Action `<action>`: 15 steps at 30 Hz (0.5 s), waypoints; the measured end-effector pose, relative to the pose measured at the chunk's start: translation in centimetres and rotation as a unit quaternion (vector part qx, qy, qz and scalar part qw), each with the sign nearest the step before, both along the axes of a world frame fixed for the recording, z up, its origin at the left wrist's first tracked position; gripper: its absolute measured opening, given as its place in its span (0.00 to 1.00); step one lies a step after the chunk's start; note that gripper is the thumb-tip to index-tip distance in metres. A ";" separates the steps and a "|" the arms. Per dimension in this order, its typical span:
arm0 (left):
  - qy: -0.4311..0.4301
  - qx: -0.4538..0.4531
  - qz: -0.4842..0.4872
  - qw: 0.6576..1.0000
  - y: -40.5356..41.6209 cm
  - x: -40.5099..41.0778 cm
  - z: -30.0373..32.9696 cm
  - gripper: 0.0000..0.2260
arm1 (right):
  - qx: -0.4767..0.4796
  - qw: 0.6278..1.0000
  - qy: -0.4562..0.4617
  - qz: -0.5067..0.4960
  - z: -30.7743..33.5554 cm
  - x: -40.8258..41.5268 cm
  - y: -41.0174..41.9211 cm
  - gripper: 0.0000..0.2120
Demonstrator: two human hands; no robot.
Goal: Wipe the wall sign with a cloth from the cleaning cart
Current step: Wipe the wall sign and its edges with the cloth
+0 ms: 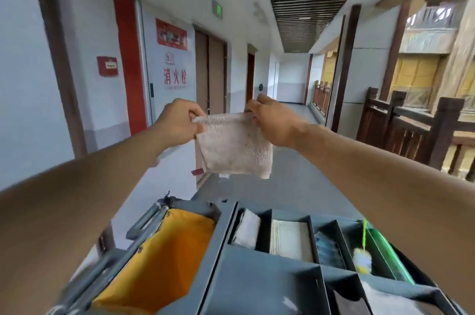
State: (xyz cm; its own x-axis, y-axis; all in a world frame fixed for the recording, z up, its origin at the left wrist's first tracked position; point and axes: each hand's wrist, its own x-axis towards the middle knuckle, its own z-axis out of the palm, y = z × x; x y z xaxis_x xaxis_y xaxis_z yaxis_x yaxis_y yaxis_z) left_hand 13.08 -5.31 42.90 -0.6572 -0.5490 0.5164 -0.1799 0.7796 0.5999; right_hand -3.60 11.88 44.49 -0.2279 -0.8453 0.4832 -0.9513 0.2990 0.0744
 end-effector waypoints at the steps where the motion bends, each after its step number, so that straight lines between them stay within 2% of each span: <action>1: 0.004 -0.004 0.011 1.000 -0.1 0.8 0.8 0.13 | -0.004 1.000 0.005 0.012 0.8 0.4 -0.4 0.22; 10: 0.029 -0.052 0.167 0.984 1.6 13.8 8.9 0.07 | -0.044 0.984 0.030 0.170 8.7 8.7 -5.1 0.25; 15: 0.002 -0.052 0.273 0.960 3.7 22.0 11.2 0.07 | -0.080 0.959 0.019 0.273 9.9 15.2 -7.6 0.16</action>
State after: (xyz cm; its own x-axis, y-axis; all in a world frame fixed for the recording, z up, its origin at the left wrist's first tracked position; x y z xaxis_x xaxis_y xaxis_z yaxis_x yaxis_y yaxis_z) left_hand 35.11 -1.58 54.13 -0.2835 -0.7571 0.5886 -0.5779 0.6247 0.5251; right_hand 11.62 4.32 54.40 0.2472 -0.7481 0.6158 -0.9669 -0.2318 0.1065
